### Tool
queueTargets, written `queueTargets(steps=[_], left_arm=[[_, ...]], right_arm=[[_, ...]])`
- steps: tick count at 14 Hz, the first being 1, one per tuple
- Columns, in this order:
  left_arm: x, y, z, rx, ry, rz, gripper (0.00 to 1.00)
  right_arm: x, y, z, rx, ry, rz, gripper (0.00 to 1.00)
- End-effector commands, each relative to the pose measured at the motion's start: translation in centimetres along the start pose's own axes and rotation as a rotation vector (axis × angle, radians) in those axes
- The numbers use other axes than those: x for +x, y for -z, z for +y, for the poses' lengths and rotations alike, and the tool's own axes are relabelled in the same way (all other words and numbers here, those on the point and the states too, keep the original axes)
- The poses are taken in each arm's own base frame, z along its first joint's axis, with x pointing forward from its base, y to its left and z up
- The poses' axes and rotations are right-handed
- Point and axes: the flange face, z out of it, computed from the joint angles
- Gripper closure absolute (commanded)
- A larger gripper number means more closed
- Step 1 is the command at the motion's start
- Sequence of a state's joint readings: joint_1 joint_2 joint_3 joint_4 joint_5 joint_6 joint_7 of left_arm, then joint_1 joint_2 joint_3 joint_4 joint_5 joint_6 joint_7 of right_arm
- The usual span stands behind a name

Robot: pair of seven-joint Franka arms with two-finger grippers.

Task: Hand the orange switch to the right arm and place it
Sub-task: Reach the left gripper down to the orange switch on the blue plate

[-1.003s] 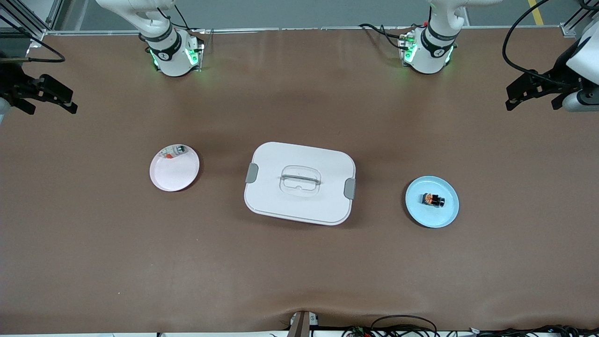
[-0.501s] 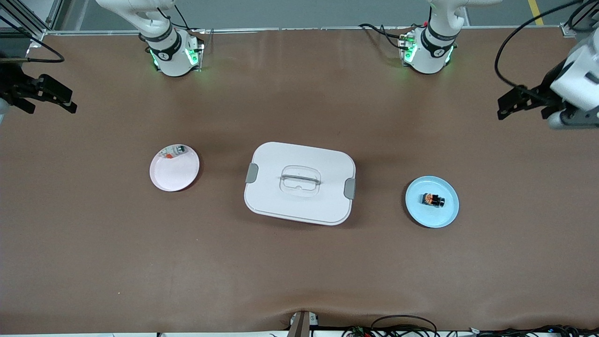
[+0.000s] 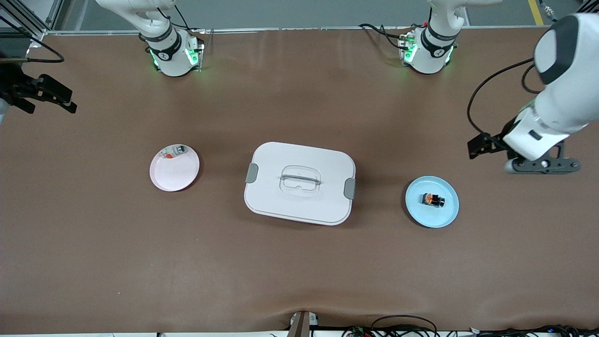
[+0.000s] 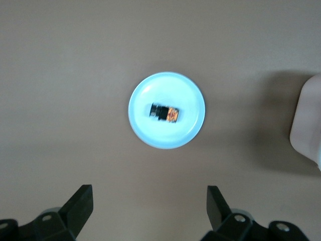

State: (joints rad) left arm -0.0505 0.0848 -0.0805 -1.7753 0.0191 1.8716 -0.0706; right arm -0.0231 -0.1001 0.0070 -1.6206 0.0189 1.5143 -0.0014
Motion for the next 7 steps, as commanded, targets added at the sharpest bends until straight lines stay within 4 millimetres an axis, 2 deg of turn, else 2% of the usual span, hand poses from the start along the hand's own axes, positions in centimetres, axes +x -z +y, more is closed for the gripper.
queueTargets(steps=[1, 5, 7], left_arm=[[0.1, -4.7, 0.0, 0.013, -0.130, 0.038, 0.00], [2.1, -11.0, 0.4, 0.002, -0.182, 0.037, 0.00], [2.4, -13.9, 0.6, -0.004, -0.191, 0.040, 0.00]], right_arm=[[-0.9, 0.3, 0.2, -0.006, -0.018, 0.006, 0.00], [-0.8, 0.3, 0.2, -0.005, -0.018, 0.008, 0.00], [-0.8, 0.2, 0.1, -0.005, -0.016, 0.006, 0.00]])
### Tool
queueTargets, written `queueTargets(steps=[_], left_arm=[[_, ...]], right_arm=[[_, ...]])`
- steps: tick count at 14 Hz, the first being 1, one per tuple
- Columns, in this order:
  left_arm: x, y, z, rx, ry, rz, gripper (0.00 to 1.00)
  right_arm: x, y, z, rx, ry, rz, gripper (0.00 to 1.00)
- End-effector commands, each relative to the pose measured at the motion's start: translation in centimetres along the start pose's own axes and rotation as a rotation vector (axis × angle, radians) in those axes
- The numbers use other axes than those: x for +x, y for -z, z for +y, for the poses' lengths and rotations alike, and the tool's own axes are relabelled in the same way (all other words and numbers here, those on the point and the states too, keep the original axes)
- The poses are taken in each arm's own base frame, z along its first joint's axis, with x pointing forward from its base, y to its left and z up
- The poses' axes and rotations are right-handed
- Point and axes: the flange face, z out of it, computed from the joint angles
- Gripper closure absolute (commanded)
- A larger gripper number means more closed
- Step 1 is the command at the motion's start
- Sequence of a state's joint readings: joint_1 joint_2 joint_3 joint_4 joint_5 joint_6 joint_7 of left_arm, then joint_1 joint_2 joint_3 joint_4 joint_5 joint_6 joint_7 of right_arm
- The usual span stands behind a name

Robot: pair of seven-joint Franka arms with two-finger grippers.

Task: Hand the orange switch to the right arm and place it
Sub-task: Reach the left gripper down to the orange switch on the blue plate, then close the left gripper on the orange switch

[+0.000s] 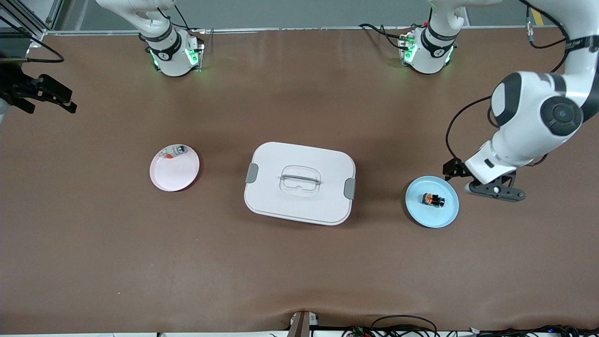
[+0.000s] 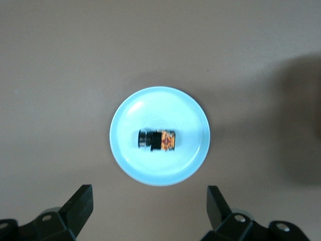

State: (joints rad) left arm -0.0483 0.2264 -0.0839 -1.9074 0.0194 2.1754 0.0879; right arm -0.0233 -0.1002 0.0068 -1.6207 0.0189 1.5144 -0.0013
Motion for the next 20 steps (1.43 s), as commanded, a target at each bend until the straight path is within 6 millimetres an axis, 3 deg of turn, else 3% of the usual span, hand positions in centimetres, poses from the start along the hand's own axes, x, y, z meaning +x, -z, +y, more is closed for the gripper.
queueTargets(steps=[1, 7, 15, 20], left_arm=[[0.4, -3.0, -0.2, 0.007, -0.023, 0.000, 0.00], [0.9, -10.1, -0.6, 0.008, -0.030, -0.004, 0.00], [-0.6, -15.1, -0.2, 0.035, -0.078, 0.005, 0.00], [-1.0, -17.2, -0.1, 0.070, -0.122, 0.010, 0.00]], right_arm=[[-0.8, 0.2, 0.2, -0.005, -0.017, 0.006, 0.00], [-0.9, 0.2, 0.1, -0.005, -0.016, 0.006, 0.00], [-0.9, 0.2, 0.1, -0.005, -0.016, 0.006, 0.00], [-0.9, 0.3, 0.1, -0.005, -0.016, 0.008, 0.00]])
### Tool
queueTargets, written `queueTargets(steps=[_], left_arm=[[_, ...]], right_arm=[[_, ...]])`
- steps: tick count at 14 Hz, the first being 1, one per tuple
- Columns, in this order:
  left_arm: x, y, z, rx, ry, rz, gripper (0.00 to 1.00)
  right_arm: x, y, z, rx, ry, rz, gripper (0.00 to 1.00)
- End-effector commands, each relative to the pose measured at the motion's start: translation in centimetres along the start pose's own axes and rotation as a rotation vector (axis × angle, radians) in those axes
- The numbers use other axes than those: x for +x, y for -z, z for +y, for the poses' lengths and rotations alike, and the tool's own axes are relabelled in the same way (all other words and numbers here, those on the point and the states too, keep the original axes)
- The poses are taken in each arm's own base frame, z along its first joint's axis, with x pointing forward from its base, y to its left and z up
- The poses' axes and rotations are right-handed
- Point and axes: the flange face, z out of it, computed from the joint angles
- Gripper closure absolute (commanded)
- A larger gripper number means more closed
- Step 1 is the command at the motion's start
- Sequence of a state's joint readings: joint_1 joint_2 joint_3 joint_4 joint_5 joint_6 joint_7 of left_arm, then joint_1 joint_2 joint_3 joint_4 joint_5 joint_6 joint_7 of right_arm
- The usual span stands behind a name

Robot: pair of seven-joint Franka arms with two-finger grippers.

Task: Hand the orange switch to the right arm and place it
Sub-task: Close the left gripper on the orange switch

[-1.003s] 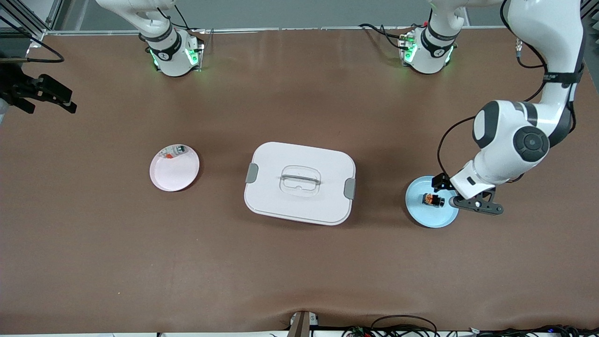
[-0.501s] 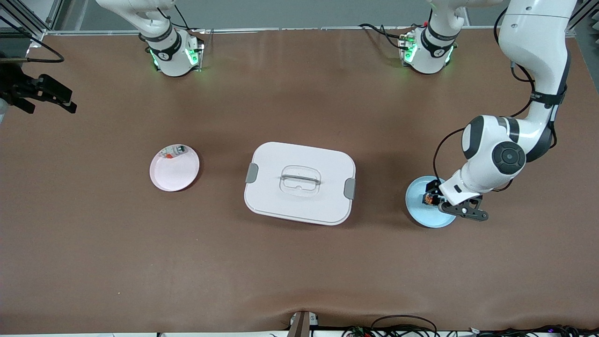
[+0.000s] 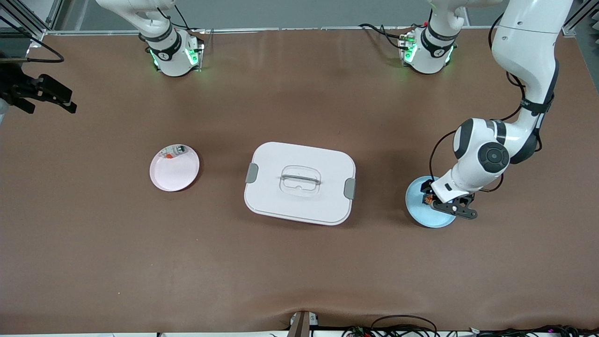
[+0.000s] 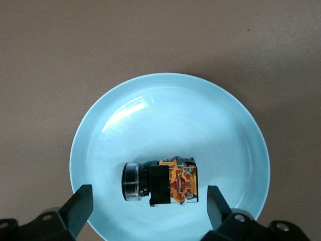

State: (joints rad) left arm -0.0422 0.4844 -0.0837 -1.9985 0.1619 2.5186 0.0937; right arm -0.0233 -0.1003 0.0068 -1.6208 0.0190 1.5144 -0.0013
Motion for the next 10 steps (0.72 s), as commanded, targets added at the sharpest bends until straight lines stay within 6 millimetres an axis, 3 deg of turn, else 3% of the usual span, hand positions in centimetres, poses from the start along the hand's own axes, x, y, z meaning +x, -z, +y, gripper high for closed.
queueTargets(steps=[1, 8, 10], left_arm=[[-0.3, -0.9, 0.3, 0.012, -0.003, 0.018, 0.00], [-0.8, -2.6, 0.6, 0.003, 0.011, 0.024, 0.03], [-1.2, -3.2, 0.7, 0.000, 0.010, 0.013, 0.11]], right_arm=[[-0.9, 0.3, 0.1, -0.005, -0.016, 0.006, 0.00], [-1.0, 0.3, 0.1, -0.005, -0.016, 0.008, 0.00], [-1.1, 0.4, 0.0, -0.005, -0.014, 0.011, 0.00]])
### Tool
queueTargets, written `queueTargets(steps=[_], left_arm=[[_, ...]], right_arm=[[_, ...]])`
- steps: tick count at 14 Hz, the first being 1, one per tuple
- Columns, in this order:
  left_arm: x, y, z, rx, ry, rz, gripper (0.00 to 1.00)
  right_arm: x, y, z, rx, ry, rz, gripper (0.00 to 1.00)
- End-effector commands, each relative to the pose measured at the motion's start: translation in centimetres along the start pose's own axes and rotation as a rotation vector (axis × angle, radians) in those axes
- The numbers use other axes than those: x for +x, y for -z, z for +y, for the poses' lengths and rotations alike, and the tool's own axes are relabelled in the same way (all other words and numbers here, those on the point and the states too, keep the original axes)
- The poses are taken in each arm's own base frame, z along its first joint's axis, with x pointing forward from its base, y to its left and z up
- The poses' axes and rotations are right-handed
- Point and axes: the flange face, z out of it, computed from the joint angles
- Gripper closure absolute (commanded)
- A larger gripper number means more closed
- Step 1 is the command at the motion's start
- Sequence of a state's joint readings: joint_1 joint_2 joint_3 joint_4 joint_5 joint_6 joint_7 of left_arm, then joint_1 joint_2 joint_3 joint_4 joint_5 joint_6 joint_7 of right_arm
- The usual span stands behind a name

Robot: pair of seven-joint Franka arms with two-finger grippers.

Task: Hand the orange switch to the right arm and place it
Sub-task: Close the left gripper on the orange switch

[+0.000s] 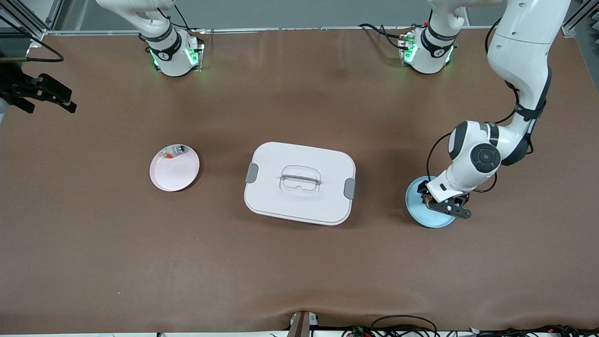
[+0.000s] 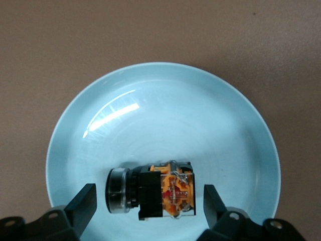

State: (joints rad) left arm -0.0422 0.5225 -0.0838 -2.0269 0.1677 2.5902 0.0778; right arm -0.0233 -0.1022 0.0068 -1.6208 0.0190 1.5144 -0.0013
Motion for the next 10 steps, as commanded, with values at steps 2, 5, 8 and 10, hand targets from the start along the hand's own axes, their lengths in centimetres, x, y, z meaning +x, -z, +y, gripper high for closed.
queueTargets(steps=[2, 5, 8, 10], left_arm=[[-0.3, -1.0, 0.3, 0.006, 0.001, 0.009, 0.24], [-0.1, -0.2, 0.1, 0.010, -0.001, 0.019, 0.98], [0.4, 3.9, -0.3, 0.029, 0.003, 0.044, 1.00], [0.6, 7.5, -0.3, 0.044, 0.034, 0.038, 1.00]], right_arm=[[-1.0, 0.3, -0.1, -0.005, -0.013, 0.009, 0.00], [-0.9, 0.3, -0.1, -0.005, -0.013, 0.009, 0.00], [-1.0, 0.3, -0.1, -0.005, -0.013, 0.009, 0.00], [-1.0, 0.3, -0.1, -0.005, -0.013, 0.007, 0.00]])
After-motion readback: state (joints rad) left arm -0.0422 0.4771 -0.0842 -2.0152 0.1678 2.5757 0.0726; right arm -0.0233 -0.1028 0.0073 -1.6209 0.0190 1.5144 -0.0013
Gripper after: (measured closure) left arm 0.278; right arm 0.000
